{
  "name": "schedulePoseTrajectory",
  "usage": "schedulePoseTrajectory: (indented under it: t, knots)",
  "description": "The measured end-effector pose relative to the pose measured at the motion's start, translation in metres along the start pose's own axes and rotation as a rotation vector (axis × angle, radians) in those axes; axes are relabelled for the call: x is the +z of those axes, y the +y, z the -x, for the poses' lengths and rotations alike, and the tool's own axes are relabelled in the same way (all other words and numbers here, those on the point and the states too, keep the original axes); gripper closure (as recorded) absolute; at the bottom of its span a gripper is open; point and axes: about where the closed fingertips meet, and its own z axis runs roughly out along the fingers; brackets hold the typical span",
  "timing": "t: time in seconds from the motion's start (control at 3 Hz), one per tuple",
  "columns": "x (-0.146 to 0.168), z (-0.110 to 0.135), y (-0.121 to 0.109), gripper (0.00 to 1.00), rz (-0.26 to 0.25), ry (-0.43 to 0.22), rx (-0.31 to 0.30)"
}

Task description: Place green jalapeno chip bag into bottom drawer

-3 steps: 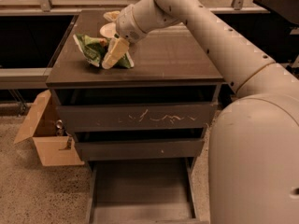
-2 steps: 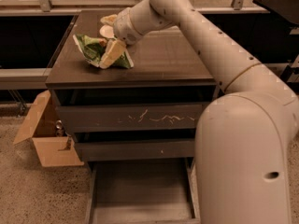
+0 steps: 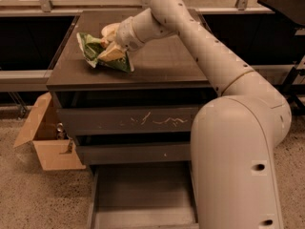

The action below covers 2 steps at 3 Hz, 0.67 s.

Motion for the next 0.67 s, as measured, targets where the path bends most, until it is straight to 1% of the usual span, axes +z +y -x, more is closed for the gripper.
schedulePoseTrajectory:
  t: [0.33,0.67]
  knots:
    - [-0.025,0.013,0.002,0.82,-0.044,-0.048,-0.016]
    - [-0.075,0.034,0.016,1.0,-0.1,-0.126,-0.015]
